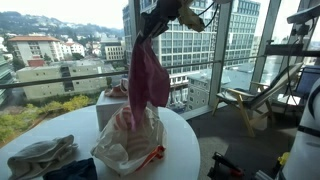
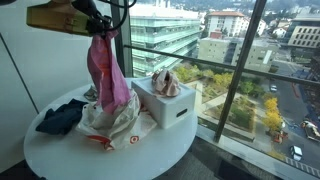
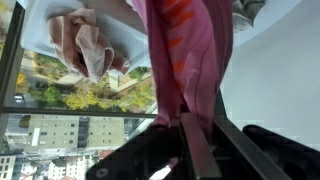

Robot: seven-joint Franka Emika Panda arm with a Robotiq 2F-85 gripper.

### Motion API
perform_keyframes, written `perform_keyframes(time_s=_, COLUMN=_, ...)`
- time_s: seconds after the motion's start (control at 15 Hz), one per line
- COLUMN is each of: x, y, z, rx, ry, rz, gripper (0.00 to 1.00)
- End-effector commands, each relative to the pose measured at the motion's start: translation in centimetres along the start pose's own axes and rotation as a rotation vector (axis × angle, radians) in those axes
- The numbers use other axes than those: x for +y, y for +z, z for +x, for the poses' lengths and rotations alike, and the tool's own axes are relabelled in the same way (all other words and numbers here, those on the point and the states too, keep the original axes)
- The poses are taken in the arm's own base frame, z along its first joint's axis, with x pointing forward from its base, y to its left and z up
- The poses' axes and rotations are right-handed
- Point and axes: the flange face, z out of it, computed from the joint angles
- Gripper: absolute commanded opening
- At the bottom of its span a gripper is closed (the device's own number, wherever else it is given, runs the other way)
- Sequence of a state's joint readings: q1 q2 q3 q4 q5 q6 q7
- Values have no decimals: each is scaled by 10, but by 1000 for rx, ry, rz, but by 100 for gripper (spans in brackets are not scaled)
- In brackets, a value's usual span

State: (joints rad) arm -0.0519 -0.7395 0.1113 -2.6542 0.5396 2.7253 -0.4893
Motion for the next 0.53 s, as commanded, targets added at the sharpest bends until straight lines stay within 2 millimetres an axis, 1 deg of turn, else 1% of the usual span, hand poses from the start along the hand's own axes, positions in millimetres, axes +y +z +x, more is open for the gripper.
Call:
perform_keyframes(time_s=0.0, x=-11, y=1, z=6, rx=-31, ry=-60, rz=65, gripper=3)
perform_keyframes(time_s=0.2, x=-12, y=17, z=9, rx=-95, ry=-75, rz=112, gripper=3)
perform_keyframes(time_s=0.47, x=-16, y=31, z=11, rx=-140, ry=-103, rz=164, gripper=3)
